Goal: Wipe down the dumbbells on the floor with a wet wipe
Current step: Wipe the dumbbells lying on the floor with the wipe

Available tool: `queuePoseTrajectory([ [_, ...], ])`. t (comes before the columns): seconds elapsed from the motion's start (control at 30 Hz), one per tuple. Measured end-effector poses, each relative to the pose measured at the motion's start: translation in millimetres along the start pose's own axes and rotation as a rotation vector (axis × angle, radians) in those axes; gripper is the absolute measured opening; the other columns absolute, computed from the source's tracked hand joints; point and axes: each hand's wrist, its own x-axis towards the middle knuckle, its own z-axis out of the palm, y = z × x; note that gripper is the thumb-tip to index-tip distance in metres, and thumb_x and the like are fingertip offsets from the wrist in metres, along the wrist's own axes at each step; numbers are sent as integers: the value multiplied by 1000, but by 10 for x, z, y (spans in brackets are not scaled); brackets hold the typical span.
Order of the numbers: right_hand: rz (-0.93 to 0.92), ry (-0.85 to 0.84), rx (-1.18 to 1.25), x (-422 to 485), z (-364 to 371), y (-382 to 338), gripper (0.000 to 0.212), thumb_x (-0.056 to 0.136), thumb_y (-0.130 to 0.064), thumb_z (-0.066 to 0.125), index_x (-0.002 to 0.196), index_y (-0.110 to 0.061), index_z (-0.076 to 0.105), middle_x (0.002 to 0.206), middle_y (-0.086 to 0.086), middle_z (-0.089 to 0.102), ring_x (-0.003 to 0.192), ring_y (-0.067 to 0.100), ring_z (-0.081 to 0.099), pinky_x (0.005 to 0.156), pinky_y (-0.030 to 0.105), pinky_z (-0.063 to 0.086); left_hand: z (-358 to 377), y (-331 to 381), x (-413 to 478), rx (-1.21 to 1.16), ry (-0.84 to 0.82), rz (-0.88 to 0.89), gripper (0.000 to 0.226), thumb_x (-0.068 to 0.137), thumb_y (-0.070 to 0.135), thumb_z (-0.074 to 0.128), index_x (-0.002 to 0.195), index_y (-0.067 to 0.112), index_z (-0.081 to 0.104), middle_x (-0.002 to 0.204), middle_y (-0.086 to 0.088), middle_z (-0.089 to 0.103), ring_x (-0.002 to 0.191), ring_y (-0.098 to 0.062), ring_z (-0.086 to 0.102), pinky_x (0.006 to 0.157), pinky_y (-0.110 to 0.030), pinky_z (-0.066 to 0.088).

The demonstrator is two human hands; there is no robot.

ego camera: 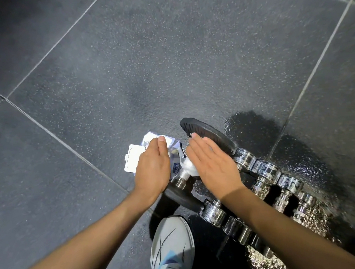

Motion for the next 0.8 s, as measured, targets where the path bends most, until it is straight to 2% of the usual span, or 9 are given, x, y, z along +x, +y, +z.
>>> queuePoseTrajectory([
  [0.07,38,-17,-11,-58,-34,-96,64,93,-7,3,155,-1,15,165,19,17,155,34,-1,126,47,-2,6,-4,2,5,-1,4,44,110,44,29,72,25,39,72,0,56,71,-28,52,68,-42,42],
  [0.13,19,-15,44,-82,-69,-150,63,91,-4,12,154,-2,20,163,21,20,154,37,-1,125,50,1,1,-4,3,0,0,8,43,110,43,29,72,25,39,72,-1,56,74,-31,52,70,-42,42],
  [0.23,-236,-38,119,-114,-69,-187,51,89,-10,35,140,-10,39,150,19,41,153,38,14,124,55,7,6,-5,14,-7,-11,0,43,110,41,31,72,25,39,70,1,54,73,-30,49,69,-42,39],
  [0.33,-426,6,178,-103,-121,-161,43,94,-8,39,137,-8,41,130,16,54,137,35,41,122,51,19,5,-1,10,-4,-10,-1,43,110,41,31,72,24,40,71,0,56,74,-32,52,69,-42,40],
  [0.4,-398,44,175,-15,-115,-50,42,88,-4,47,129,-9,43,121,12,56,125,32,48,119,48,27,8,-2,-5,13,-11,8,42,110,42,31,73,24,41,74,-1,58,75,-32,54,68,-40,38],
  [0.47,-273,29,84,104,-81,76,37,85,-4,54,121,-11,46,112,10,55,117,31,49,121,47,24,7,8,-19,21,-17,18,42,110,43,30,74,24,41,74,-1,58,75,-31,54,67,-39,36],
  [0.6,-126,-32,26,218,-67,19,23,90,-8,43,112,-8,50,103,12,54,112,35,48,118,49,24,5,17,-19,26,-18,12,43,110,43,29,74,24,40,76,-4,60,79,-35,57,71,-43,43],
  [0.73,-397,-1,94,124,-130,-260,23,89,-9,45,104,-12,61,86,9,61,92,28,42,92,43,41,21,32,-33,49,-19,20,41,110,45,28,81,22,46,88,-14,68,86,-40,60,78,-48,47],
  [0.8,-392,7,123,178,-105,-117,22,86,-5,52,105,-13,60,88,8,61,90,27,47,92,42,43,23,36,-37,54,-22,28,40,110,44,28,82,21,46,89,-14,68,87,-41,60,78,-48,47],
])
